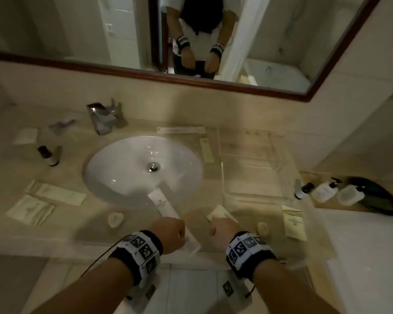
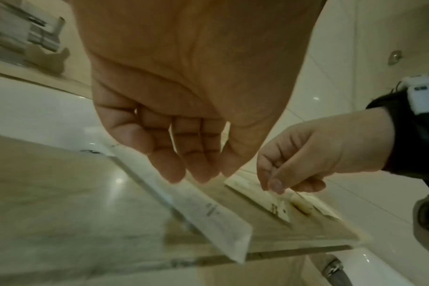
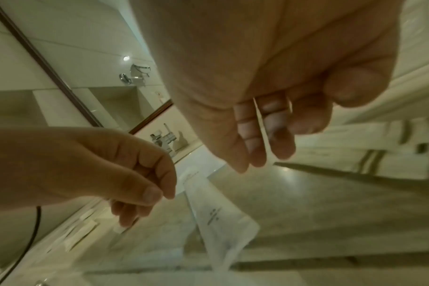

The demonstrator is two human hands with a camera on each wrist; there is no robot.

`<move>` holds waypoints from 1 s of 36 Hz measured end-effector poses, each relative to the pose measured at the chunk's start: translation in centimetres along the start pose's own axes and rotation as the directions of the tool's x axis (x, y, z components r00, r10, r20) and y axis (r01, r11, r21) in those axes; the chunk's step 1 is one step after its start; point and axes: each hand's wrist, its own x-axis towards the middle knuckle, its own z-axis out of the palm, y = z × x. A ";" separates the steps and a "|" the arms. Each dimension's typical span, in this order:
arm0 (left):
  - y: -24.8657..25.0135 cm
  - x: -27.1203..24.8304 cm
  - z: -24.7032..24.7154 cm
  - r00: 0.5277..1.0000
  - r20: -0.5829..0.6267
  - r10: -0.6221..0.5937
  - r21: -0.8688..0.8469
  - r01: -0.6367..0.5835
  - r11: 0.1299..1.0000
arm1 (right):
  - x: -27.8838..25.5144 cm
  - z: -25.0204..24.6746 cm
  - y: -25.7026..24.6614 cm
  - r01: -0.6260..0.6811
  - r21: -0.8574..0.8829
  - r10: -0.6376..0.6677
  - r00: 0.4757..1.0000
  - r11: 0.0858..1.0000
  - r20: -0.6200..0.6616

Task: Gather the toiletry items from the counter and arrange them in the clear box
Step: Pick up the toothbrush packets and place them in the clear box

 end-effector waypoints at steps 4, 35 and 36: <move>-2.6 0.7 0.2 0.999 0.000 -0.052 0.002 0.052 0.999 | 2.5 0.7 -2.7 -0.020 0.038 0.019 0.999 0.999 0.050; -7.3 9.2 -9.6 0.928 -0.360 0.093 0.257 0.003 0.966 | 11.1 -11.2 -9.2 0.245 -0.023 -0.245 0.969 0.969 0.002; -7.4 9.9 -10.3 0.926 -0.361 0.107 0.272 -0.005 0.962 | 11.6 -11.8 -9.2 0.229 -0.034 -0.229 0.973 0.973 0.001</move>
